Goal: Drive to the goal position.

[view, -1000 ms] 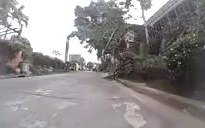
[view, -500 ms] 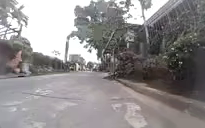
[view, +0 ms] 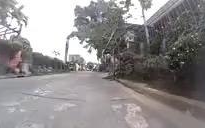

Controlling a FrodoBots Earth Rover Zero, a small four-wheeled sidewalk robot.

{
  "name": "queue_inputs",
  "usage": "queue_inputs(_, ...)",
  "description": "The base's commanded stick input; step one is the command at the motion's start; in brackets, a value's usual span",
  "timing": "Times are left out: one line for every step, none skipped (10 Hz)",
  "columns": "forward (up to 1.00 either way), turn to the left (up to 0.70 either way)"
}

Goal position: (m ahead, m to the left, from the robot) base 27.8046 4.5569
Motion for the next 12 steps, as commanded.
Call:
queue_inputs(0.11,0.00)
queue_inputs(0.11,0.00)
queue_inputs(0.19,0.00)
queue_inputs(1.00,0.00)
queue_inputs(1.00,0.00)
queue_inputs(1.00,0.00)
queue_inputs(1.00,0.00)
queue_inputs(1.00,0.00)
queue_inputs(1.00,0.00)
queue_inputs(1.00,0.00)
queue_inputs(1.00,0.00)
queue_inputs(1.00,0.00)
